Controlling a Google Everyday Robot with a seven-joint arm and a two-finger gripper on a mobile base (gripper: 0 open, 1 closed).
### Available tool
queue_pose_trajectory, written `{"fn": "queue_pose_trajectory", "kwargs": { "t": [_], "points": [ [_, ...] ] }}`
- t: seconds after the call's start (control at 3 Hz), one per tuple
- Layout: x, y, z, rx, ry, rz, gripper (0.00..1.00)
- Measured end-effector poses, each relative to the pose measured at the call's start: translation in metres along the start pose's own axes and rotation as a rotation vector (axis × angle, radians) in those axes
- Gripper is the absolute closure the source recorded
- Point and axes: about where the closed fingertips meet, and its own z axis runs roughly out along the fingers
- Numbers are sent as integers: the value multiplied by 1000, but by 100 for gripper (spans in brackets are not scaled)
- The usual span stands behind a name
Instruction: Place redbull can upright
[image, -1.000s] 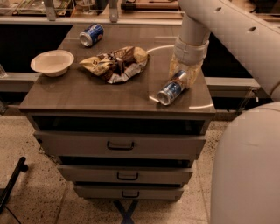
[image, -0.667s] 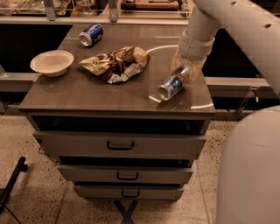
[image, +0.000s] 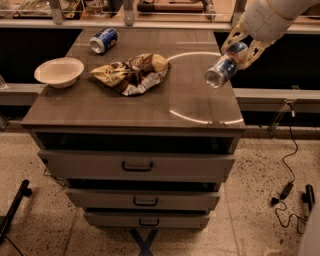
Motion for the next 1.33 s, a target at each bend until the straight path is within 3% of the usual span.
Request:
{"fn": "queue_pose_trajectory", "kwargs": {
  "t": [0.33,0.67,1.0,1.33],
  "points": [
    [5,1,-3,27,19,2,100],
    [0,8,-7,35,64,-92,100],
    [-11,5,-5,105,144,-287,100],
    [-14,-20,-15,295,251,-474,100]
  ]
}}
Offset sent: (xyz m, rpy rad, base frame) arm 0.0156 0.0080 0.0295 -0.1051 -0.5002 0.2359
